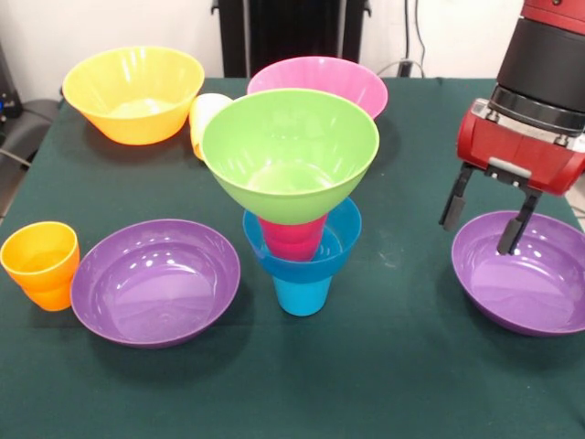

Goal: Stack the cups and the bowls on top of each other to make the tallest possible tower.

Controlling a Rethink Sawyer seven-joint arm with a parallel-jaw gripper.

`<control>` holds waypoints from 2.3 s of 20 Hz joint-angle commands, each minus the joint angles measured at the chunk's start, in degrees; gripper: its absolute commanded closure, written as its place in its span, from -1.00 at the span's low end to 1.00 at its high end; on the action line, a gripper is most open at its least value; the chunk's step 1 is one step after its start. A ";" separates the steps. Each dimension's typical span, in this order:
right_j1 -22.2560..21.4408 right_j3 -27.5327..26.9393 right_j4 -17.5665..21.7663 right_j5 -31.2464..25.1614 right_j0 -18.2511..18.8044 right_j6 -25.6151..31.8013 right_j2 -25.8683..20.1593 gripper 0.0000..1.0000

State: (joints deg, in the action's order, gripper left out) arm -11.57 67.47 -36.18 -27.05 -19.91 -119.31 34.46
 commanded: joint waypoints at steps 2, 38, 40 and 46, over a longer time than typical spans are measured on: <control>2.18 6.38 1.80 -1.67 0.10 -9.59 -8.16 -1.00; 2.05 10.05 0.83 4.44 -1.50 -10.12 -13.74 -1.00; 2.55 9.77 0.67 4.41 -1.76 -10.70 -13.46 -1.00; 3.44 9.44 0.56 5.26 -1.78 -10.70 -13.71 -1.00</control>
State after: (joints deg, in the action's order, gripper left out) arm -12.63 75.90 -36.20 -25.02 -21.56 -119.31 29.01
